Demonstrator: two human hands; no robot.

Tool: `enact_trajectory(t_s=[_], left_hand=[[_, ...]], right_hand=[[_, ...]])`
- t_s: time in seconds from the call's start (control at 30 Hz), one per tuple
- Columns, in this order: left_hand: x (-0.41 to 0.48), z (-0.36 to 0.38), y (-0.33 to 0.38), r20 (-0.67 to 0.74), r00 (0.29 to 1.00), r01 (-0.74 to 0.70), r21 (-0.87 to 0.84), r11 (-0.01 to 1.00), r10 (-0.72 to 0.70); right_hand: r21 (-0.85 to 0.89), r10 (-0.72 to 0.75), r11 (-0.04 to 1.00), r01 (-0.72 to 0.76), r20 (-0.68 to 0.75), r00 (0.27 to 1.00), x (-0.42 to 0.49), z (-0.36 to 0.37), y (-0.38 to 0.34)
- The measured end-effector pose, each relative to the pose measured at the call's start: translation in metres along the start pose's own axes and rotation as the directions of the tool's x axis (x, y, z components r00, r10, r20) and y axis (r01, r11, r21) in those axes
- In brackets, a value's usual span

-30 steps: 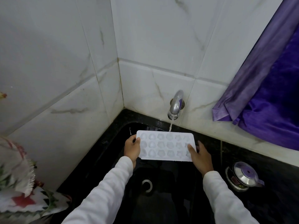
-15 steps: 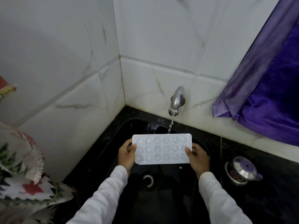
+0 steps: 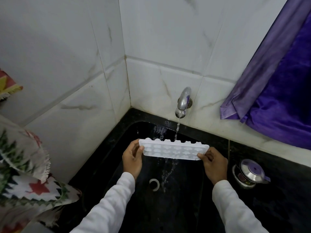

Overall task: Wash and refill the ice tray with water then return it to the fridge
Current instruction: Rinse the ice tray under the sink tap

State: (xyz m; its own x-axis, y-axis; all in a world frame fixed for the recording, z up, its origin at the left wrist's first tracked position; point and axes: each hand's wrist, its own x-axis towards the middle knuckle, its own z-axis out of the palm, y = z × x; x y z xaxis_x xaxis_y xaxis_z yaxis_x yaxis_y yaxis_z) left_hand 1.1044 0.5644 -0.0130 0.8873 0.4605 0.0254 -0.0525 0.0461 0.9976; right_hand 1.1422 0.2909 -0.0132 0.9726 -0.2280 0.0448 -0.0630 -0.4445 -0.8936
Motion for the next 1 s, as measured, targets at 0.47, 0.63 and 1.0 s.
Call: enact_trajectory(t_s=[0.47, 0.63, 1.0], left_hand=[[-0.001, -0.009, -0.004, 0.078, 0.997, -0.023, 0.047, 0.999, 0.019], [0.001, -0.004, -0.004, 0.256, 0.962, 0.078, 0.079, 0.994, -0.095], [0.012, 0.048, 0.0, 0.163, 0.899, 0.423, -0.079, 0.903, -0.407]], right_hand=[[-0.045, -0.023, 0.999, 0.021, -0.036, 0.999, -0.024, -0.005, 0.002], [0.016, 0.162, 0.987, -0.162, -0.013, 0.987, -0.019, -0.007, 0.007], [-0.318, -0.022, 0.948, -0.016, -0.115, 0.993, 0.014, -0.017, -0.004]])
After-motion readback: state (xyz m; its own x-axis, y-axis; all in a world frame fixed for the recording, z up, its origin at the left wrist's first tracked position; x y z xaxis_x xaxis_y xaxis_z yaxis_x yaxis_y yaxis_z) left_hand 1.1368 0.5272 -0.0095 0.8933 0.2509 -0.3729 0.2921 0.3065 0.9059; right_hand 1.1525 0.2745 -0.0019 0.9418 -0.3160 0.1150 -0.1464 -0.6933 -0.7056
